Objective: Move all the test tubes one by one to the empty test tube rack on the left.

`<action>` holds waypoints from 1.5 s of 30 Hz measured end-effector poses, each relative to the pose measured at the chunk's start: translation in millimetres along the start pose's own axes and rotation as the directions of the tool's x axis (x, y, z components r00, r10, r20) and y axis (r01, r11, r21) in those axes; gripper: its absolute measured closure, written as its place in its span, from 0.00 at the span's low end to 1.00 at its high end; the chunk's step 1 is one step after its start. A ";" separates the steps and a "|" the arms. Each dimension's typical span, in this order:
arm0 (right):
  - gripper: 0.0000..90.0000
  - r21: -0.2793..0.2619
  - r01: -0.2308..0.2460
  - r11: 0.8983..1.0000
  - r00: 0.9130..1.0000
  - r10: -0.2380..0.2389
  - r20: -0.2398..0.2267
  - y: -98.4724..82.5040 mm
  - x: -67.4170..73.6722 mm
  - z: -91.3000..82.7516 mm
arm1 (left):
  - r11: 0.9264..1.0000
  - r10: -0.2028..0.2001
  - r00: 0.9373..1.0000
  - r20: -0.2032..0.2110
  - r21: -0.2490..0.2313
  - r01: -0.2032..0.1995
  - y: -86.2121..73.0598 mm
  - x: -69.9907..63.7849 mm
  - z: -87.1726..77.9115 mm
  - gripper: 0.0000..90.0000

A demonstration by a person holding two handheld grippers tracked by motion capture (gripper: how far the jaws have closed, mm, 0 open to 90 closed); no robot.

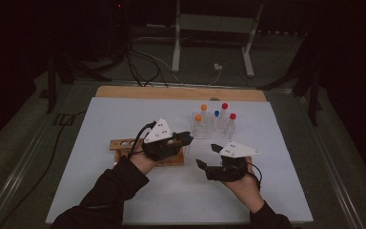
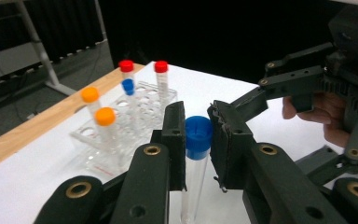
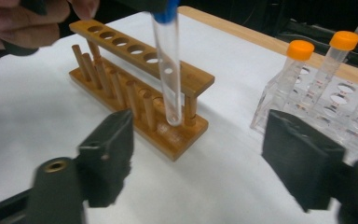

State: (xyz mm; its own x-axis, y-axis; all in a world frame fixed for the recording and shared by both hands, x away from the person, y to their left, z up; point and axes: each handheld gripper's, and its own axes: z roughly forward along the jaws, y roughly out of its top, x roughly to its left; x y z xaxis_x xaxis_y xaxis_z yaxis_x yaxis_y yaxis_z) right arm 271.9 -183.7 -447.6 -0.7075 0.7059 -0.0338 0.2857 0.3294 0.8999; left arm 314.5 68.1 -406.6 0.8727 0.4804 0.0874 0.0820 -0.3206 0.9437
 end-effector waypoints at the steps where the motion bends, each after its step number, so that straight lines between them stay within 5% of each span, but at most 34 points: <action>1: 0.21 -0.002 -0.005 1.000 1.000 0.005 0.001 0.2 0.0 0.1 | 1.000 -0.002 1.000 -0.005 -0.001 0.002 0.8 2.1 -2.3 0.86; 11: 0.00 -0.016 -0.040 0.999 0.999 0.040 0.008 1.0 -2.9 -1.6 | 1.000 0.005 0.997 -0.077 -0.023 -0.007 10.6 20.3 -17.8 0.86; 19: 0.00 -0.019 -0.040 0.999 0.999 0.040 -0.005 0.8 -4.0 -3.3 | 1.000 0.001 0.993 -0.121 -0.030 -0.004 10.2 30.9 -22.4 0.86; 45: 0.00 -0.013 -0.050 0.999 0.998 0.049 -0.035 -3.4 -4.7 1.3 | 0.995 -0.089 0.987 -0.136 0.039 0.095 -44.0 39.0 -4.1 0.86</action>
State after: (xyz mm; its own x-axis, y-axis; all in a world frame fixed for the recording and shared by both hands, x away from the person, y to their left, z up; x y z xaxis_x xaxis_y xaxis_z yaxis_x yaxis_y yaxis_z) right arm 275.2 -187.4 -451.0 -0.7149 0.6987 0.0262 0.3121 0.2853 0.9062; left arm 343.0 104.4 -443.4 0.7883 0.6136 0.0459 0.1830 -0.3050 0.9346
